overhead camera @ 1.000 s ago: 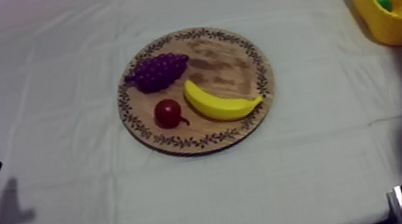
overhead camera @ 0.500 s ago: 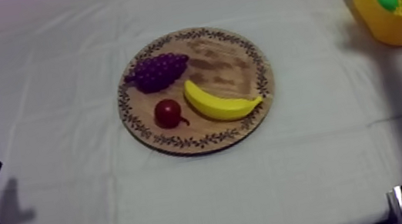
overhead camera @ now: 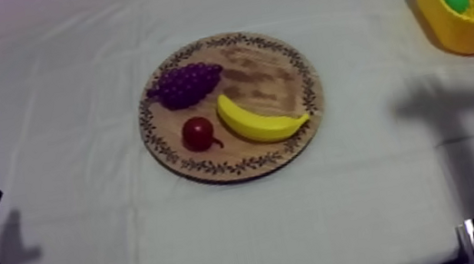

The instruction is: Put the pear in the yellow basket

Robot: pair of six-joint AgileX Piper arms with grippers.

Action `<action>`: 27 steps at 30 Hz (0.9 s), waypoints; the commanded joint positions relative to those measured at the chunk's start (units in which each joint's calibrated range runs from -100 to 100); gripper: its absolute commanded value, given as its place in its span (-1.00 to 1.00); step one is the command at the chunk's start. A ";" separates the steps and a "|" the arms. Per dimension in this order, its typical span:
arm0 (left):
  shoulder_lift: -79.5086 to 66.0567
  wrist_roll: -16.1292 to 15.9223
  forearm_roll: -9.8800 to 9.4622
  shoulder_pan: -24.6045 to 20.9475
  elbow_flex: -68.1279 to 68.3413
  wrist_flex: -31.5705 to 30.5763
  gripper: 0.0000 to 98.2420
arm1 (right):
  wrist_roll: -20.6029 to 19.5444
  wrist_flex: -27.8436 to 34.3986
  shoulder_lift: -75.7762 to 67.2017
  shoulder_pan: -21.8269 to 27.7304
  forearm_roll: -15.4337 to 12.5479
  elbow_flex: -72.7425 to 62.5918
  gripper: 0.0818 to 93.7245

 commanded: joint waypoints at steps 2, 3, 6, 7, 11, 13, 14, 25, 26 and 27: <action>0.00 -0.02 0.01 0.01 0.05 -0.01 -1.00 | -0.43 -3.39 -10.68 0.34 0.39 9.22 -0.80; 0.00 -0.02 0.01 0.01 0.05 -0.01 -1.00 | -0.26 -4.17 -12.45 0.67 0.28 10.97 -0.82; 0.00 -0.02 0.01 0.01 0.05 -0.01 -1.00 | 0.99 -5.97 -17.36 2.15 -0.88 15.68 -0.87; 0.00 -0.02 0.01 0.01 0.05 -0.01 -1.00 | 1.63 -6.63 -18.88 2.70 -1.51 17.26 -0.89; 0.00 -0.02 0.01 0.01 0.05 -0.01 -1.00 | 3.37 -9.08 -24.25 3.61 -3.32 23.69 -0.96; 0.00 -0.02 0.01 0.01 0.05 -0.01 -1.00 | 3.20 -10.28 -26.39 3.09 -3.04 26.82 -0.98; 0.00 -0.02 0.01 0.01 0.05 -0.01 -1.00 | 3.01 -11.02 -27.40 2.73 -2.80 28.42 -0.98; 0.00 -0.02 0.01 0.01 0.05 -0.01 -1.00 | 0.50 -14.37 -41.46 -1.51 1.76 44.21 -0.99; 0.00 -0.02 0.01 0.01 0.05 -0.01 -1.00 | 0.41 -14.17 -43.55 -1.89 2.16 45.67 -0.99; 0.00 -0.02 0.01 0.01 0.05 -0.01 -1.00 | 0.37 -13.70 -45.82 -2.24 2.43 46.99 -0.99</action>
